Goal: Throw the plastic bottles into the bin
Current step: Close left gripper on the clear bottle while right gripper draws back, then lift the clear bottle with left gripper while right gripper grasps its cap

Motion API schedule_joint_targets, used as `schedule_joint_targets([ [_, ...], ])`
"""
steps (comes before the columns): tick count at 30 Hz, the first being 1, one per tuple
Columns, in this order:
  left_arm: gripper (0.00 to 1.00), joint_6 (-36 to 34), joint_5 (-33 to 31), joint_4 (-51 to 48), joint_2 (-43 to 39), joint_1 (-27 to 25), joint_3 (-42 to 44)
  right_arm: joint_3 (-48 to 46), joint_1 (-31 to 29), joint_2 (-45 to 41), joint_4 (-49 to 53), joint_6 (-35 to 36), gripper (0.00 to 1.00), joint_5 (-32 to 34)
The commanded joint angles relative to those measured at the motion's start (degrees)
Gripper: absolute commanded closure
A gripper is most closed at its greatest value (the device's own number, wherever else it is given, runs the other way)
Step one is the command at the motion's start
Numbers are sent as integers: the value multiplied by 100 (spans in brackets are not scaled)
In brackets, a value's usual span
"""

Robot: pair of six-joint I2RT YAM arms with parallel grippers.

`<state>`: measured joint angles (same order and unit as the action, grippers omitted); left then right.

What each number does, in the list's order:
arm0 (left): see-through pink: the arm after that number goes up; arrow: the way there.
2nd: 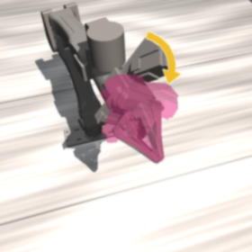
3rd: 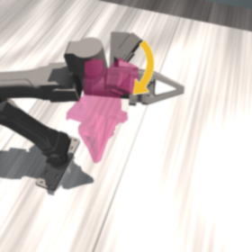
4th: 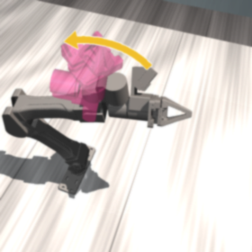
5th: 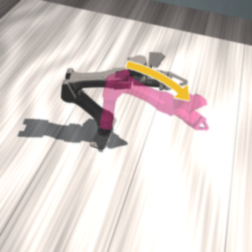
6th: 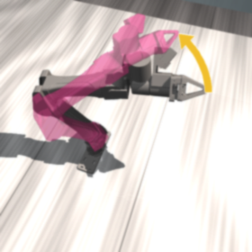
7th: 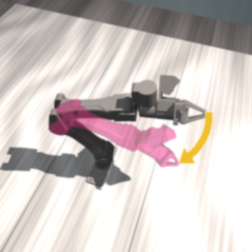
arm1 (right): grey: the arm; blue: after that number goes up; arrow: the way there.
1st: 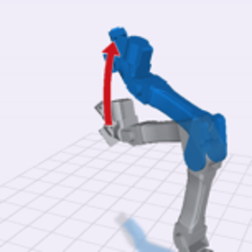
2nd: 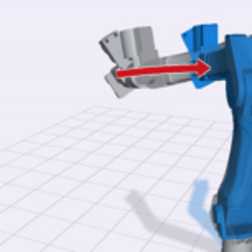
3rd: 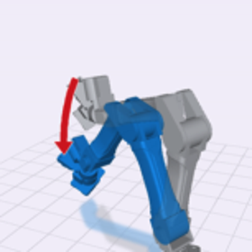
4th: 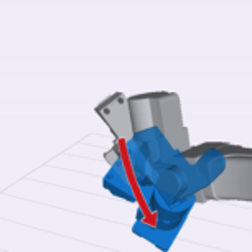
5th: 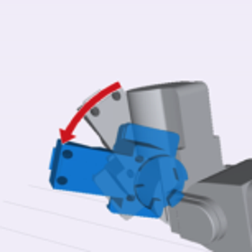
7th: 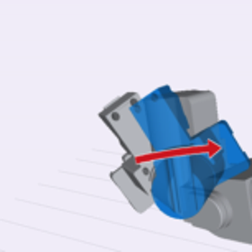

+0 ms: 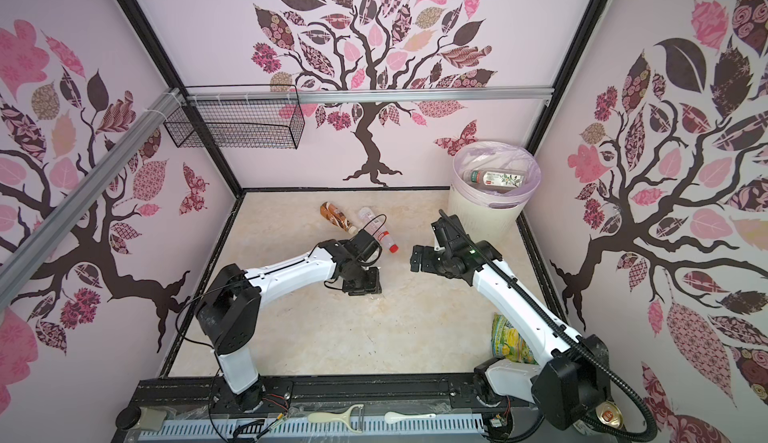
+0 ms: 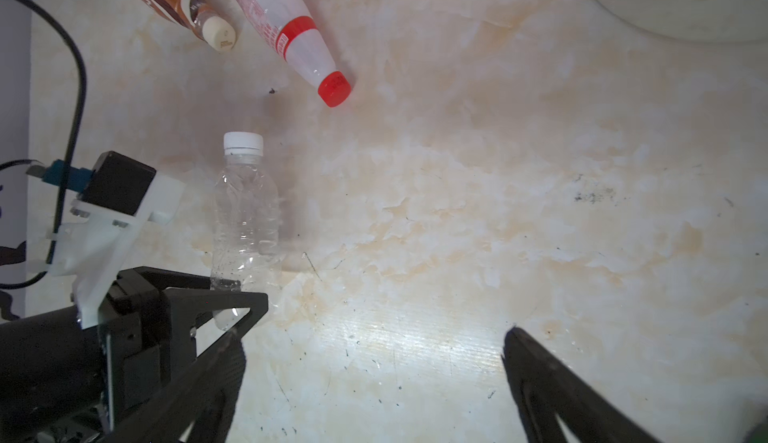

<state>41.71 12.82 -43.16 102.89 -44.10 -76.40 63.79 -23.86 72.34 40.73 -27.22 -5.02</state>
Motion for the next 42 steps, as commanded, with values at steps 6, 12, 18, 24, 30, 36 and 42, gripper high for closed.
schedule_joint_targets([
  [6,55,-267,823,1065,-841,115,70,1537,73,757,134,-295,1,-762],
  [12,55,-347,1120,1143,-985,167,-173,2164,346,1149,-77,-684,0,-1396],
  [18,56,-339,1197,1138,-1134,165,-300,2374,347,1530,-316,-898,1,-1723],
  [24,56,-231,1256,1213,-1249,164,-282,2393,347,1824,-580,-1028,9,-2006],
  [30,56,-225,1301,1215,-1298,164,-313,2412,343,2070,-784,-1075,19,-2200],
  [36,56,-252,1321,1156,-1303,164,-352,2500,260,2254,-831,-1070,26,-2244],
  [42,56,-243,1370,1153,-1281,157,-374,2454,135,2371,-858,-1016,35,-2214],
])
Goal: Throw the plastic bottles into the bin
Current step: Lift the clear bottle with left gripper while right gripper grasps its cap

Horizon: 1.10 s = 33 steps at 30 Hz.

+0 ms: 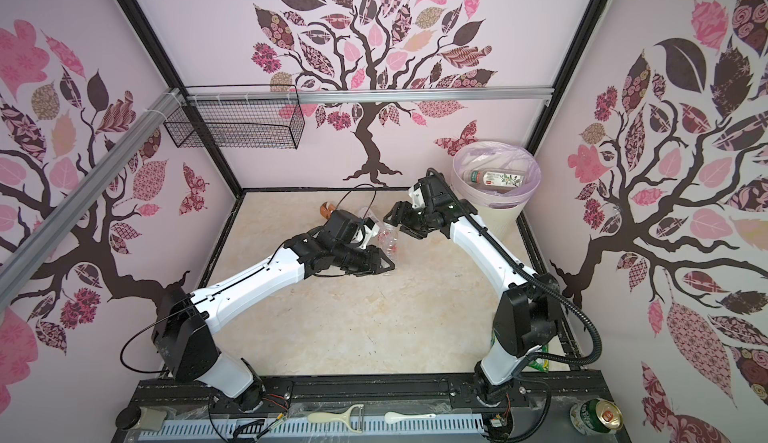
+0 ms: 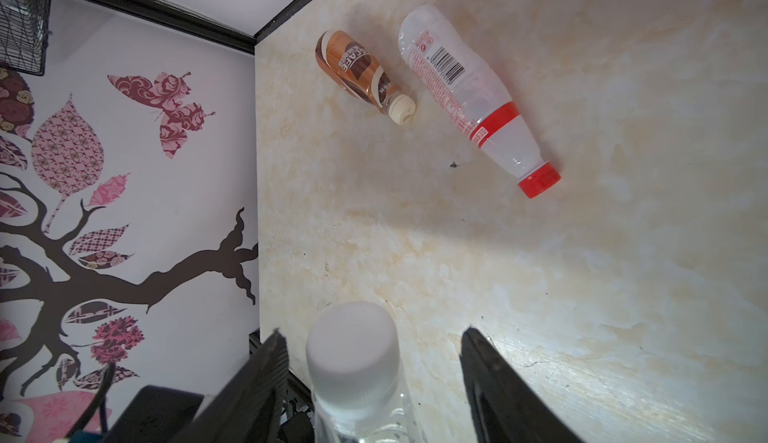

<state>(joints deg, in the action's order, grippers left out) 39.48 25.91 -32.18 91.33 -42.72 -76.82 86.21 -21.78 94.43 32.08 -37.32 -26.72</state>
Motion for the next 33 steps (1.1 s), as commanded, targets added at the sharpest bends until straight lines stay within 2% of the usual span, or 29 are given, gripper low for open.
schedule_joint_targets([
  [1,56,-18,59,46,-117,26,-347,212,-81,176,-4,4,37,-43],
  [7,56,11,58,37,-107,27,-357,229,-98,225,27,64,51,-7],
  [14,52,76,-17,34,-82,26,-325,340,-98,164,163,154,67,172],
  [21,41,181,19,-2,-34,109,-378,622,-98,62,342,316,78,502],
  [27,27,202,1,-131,-127,221,-461,911,-81,66,534,492,80,792],
  [31,2,174,-109,-354,-241,264,-662,1124,-11,92,623,576,80,941],
  [33,2,174,-182,-473,-315,303,-779,1284,55,125,689,646,80,1033],
])
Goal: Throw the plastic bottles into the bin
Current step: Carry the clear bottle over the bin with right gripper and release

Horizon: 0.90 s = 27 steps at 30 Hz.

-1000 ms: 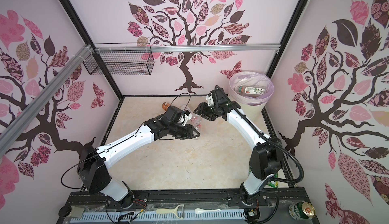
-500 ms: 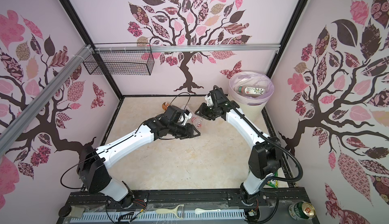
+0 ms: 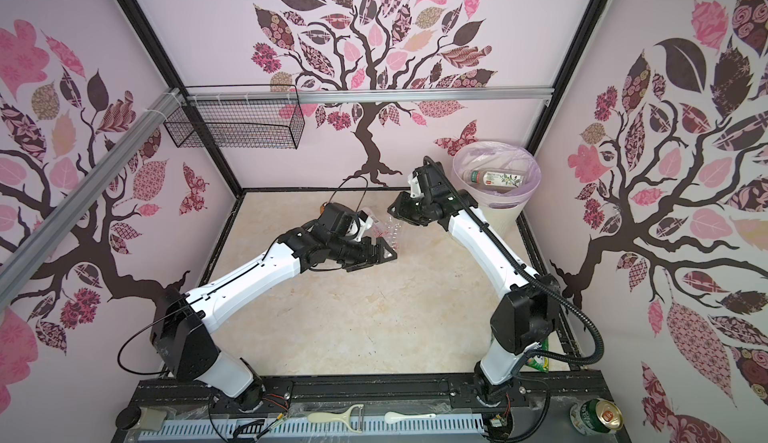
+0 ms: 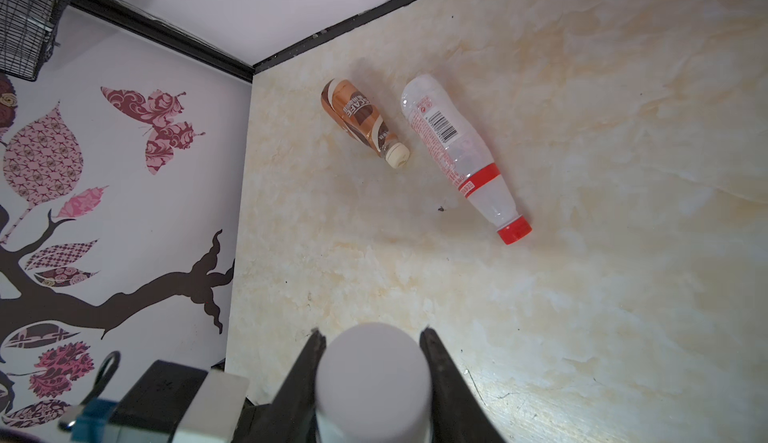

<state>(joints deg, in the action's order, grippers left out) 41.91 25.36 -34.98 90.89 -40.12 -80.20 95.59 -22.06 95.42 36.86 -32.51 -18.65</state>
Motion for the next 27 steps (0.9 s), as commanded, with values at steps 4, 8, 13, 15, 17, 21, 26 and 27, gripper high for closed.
schedule_joint_targets([
  [4,2,22,-213,-363,-409,205,-743,992,253,197,478,423,80,577],
  [8,2,4,-392,-550,-318,342,-1339,2074,388,566,914,657,80,1094],
  [13,2,-103,-734,-935,225,402,-2435,3833,714,1202,1223,737,80,1706],
  [15,2,12,-828,-938,439,417,-2829,4620,844,1459,1323,784,80,2039],
  [17,2,149,-883,-945,651,409,-3270,5238,922,1613,1212,996,80,2510],
  [21,2,256,-858,-1097,1034,411,-4017,5493,1073,1439,289,1648,79,3556],
  [26,2,273,-873,-1171,1178,412,-4346,4977,1408,903,-1265,2263,79,4543],
  [27,2,274,-875,-1169,1169,416,-4333,4934,1470,822,-1503,2323,79,4638],
])
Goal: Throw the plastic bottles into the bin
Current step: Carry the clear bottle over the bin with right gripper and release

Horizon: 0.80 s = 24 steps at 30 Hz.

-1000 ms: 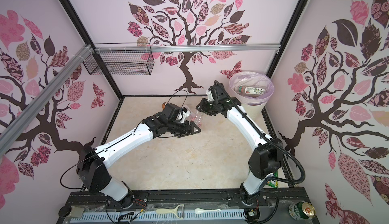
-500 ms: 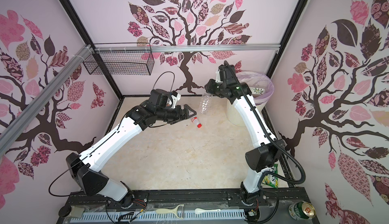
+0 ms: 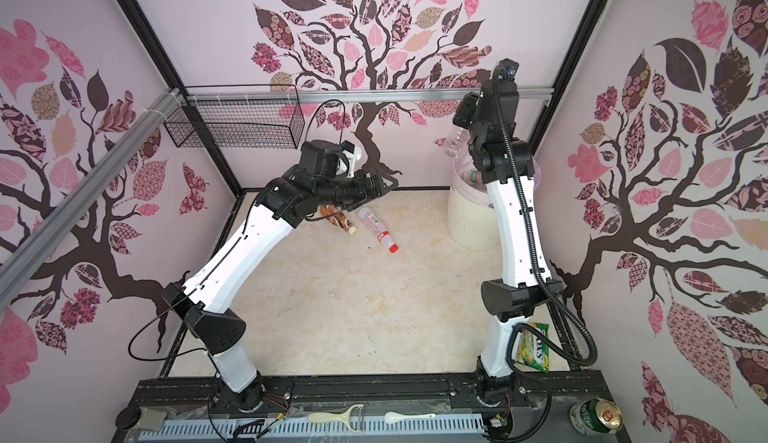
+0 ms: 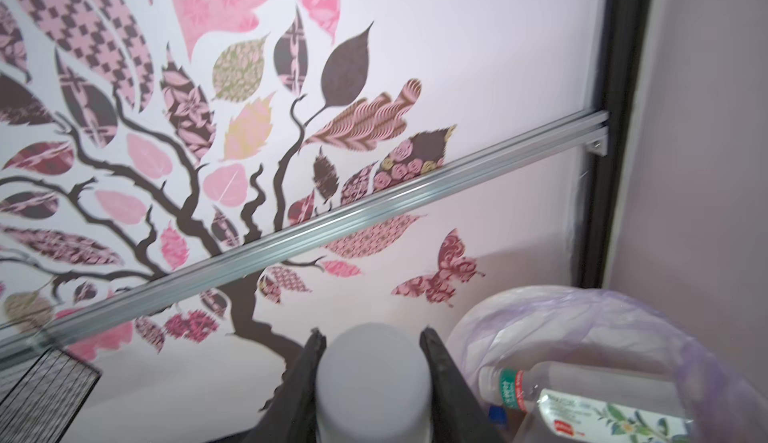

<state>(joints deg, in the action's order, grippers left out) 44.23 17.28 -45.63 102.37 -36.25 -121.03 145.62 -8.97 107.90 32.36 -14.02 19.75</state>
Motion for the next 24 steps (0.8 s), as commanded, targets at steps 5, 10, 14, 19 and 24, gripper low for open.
schedule_joint_targets([
  [5,2,16,-96,-108,-90,23,-32,-10,267,-501,-1788,929,77,1005],
  [10,2,42,-146,18,-324,62,455,-159,473,-101,-1245,618,74,959],
  [14,2,68,-137,63,-405,91,675,-847,554,299,-229,89,60,1042],
  [19,2,68,-119,59,-476,110,892,-1027,569,313,360,-315,7,1126],
  [24,2,146,-172,152,-611,114,1259,-1104,565,-107,-107,-269,1,829],
])
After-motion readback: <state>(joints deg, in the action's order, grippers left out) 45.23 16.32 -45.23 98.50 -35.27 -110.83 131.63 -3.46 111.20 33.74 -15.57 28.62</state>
